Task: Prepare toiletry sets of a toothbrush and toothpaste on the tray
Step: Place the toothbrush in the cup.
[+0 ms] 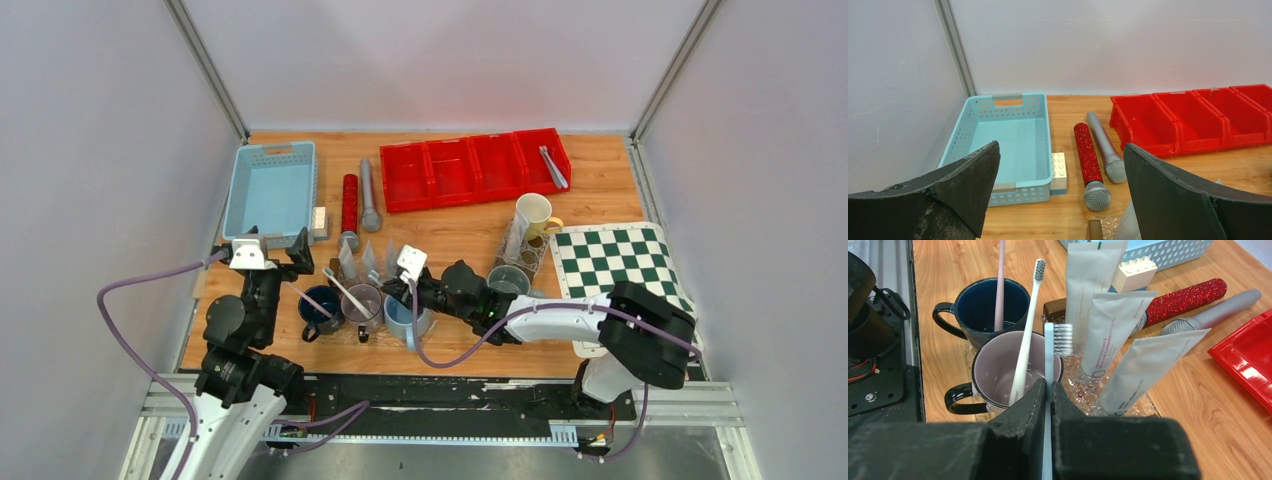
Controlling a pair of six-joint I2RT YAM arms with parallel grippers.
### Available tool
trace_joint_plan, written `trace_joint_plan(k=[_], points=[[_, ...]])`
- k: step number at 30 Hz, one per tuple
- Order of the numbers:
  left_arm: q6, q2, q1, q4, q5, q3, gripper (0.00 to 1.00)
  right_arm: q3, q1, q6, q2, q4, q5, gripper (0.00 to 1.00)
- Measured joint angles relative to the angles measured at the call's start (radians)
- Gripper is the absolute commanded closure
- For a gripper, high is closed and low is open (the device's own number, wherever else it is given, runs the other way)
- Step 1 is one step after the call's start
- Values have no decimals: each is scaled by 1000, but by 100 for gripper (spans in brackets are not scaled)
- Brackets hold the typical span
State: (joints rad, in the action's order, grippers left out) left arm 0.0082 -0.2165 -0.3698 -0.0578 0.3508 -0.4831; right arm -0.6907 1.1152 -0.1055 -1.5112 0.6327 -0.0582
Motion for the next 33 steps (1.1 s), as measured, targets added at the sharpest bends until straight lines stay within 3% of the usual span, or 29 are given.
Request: trace_joint_plan(k=[7,18,25,33], points=[[6,0,0,4,0,0,0,-12,5,12,-6,-42,-2,69],[9,14,0,10,0,0,0,-152,7,25,89,-315,47,38],[9,16,0,10,-1,0,0,-350,-69,6,172,-561,220,32],[8,17,0,10,-1,0,0,-583,-364,60,174,-878,352,34]])
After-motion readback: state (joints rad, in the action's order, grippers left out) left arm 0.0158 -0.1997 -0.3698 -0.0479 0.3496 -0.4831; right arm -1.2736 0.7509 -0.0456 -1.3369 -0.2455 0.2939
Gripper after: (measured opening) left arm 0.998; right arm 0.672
